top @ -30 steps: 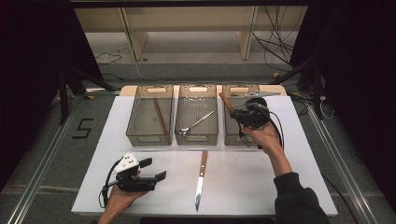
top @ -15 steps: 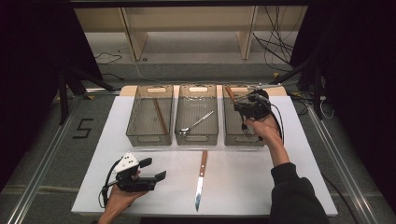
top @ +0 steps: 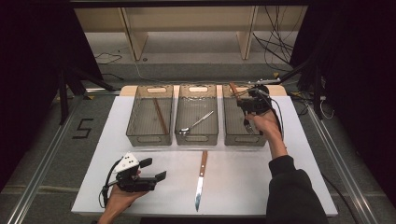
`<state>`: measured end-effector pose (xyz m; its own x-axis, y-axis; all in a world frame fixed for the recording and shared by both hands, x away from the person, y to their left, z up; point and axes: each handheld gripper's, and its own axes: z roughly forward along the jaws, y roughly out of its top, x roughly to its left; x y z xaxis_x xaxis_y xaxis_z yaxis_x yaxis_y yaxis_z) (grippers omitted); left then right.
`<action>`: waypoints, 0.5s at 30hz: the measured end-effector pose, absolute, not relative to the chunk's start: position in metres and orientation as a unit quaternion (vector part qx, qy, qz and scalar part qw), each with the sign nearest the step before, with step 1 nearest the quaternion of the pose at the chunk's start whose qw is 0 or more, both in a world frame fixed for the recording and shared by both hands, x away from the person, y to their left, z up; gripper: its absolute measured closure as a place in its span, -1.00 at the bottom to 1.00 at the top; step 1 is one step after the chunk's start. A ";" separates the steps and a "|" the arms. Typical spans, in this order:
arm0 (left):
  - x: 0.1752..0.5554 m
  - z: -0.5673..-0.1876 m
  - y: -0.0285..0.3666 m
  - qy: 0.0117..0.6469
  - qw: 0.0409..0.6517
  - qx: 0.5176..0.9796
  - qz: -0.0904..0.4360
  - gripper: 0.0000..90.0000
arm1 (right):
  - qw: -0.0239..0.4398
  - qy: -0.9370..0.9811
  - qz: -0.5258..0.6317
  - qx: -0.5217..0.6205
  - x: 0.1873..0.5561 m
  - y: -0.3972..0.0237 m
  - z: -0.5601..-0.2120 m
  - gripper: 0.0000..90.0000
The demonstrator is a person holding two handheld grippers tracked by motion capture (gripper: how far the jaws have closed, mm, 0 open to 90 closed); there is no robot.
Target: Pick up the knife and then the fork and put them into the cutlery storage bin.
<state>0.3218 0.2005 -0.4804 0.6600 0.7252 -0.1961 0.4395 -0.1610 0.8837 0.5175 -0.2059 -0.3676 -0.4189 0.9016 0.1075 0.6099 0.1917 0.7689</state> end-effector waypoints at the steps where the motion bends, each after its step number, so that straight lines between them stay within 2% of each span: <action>1: 0.322 -0.480 0.201 0.389 0.518 0.749 0.137 -0.60 | 0.191 0.748 0.386 0.505 0.518 -0.206 -0.367 0.72; 15: 0.322 -0.480 0.201 0.389 0.519 0.749 0.137 -0.60 | 0.210 0.738 0.371 0.523 0.532 -0.212 -0.373 0.72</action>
